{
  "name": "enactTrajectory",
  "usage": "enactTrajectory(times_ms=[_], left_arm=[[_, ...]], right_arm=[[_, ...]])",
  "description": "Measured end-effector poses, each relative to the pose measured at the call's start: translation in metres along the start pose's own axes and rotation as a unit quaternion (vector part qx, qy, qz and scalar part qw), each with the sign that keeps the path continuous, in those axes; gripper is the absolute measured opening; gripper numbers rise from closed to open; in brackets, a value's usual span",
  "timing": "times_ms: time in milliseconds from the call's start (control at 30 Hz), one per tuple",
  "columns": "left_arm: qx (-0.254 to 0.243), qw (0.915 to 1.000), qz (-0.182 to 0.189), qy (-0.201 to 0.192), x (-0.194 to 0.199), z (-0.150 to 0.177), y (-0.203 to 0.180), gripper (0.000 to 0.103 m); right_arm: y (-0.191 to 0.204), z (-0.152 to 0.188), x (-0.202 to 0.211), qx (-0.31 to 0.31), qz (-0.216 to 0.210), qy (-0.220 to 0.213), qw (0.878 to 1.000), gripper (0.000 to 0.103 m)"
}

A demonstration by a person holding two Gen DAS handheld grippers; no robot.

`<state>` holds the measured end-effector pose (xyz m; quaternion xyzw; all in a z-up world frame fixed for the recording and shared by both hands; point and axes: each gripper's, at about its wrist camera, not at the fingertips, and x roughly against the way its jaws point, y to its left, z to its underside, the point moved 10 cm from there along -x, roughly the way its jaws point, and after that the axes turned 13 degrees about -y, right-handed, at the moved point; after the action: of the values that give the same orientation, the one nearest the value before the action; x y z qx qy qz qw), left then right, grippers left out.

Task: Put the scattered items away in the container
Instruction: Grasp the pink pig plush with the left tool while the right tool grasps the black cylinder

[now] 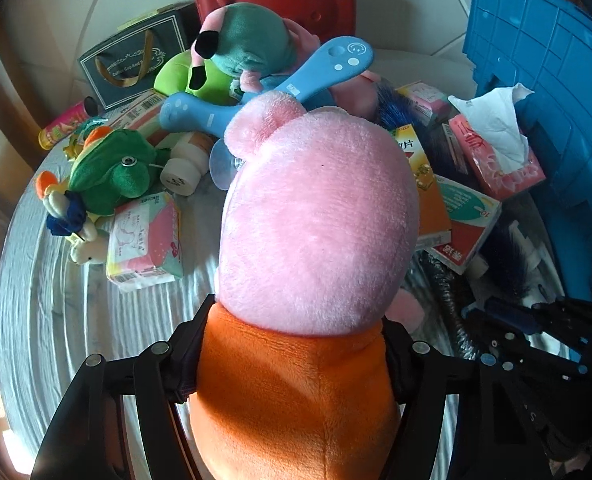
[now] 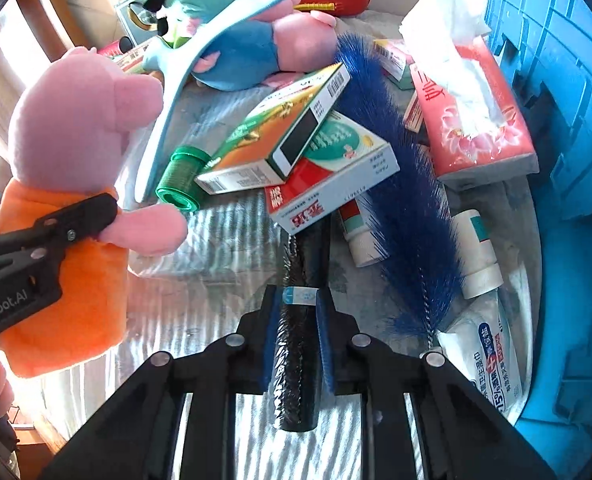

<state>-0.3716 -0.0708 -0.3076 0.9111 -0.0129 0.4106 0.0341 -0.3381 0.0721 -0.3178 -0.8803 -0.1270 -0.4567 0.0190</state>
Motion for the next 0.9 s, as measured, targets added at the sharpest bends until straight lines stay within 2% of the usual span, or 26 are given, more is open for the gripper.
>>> enactTrajectory(times_ms=[100, 267, 300, 500, 600, 733, 900], left_arm=[[0.006, 0.9999, -0.003, -0.009, 0.013, 0.001, 0.013, 0.069], [0.011, 0.9999, -0.007, -0.003, 0.021, 0.015, 0.027, 0.069], [0.011, 0.9999, -0.007, 0.002, 0.019, 0.019, 0.027, 0.069], [0.009, 0.9995, -0.004, 0.030, 0.000, 0.040, 0.018, 0.069], [0.006, 0.9993, -0.001, 0.037, -0.007, 0.044, 0.013, 0.069], [0.001, 0.9992, 0.001, 0.040, -0.016, 0.042, 0.008, 0.069], [-0.004, 0.9990, 0.004, 0.044, -0.026, 0.040, 0.001, 0.070]], right_arm=[[0.001, 0.000, 0.008, -0.010, 0.003, 0.002, 1.000, 0.019], [-0.003, 0.015, -0.014, -0.029, 0.014, 0.019, 0.999, 0.020], [-0.005, 0.016, -0.013, -0.028, 0.021, 0.011, 0.999, 0.022], [-0.024, -0.001, -0.033, -0.014, 0.050, 0.007, 0.999, 0.023], [-0.031, -0.003, -0.046, -0.027, 0.040, 0.005, 0.999, 0.027], [-0.030, -0.001, -0.045, -0.015, 0.051, 0.007, 0.999, 0.030], [-0.030, 0.019, -0.054, -0.027, 0.040, 0.028, 0.998, 0.037]])
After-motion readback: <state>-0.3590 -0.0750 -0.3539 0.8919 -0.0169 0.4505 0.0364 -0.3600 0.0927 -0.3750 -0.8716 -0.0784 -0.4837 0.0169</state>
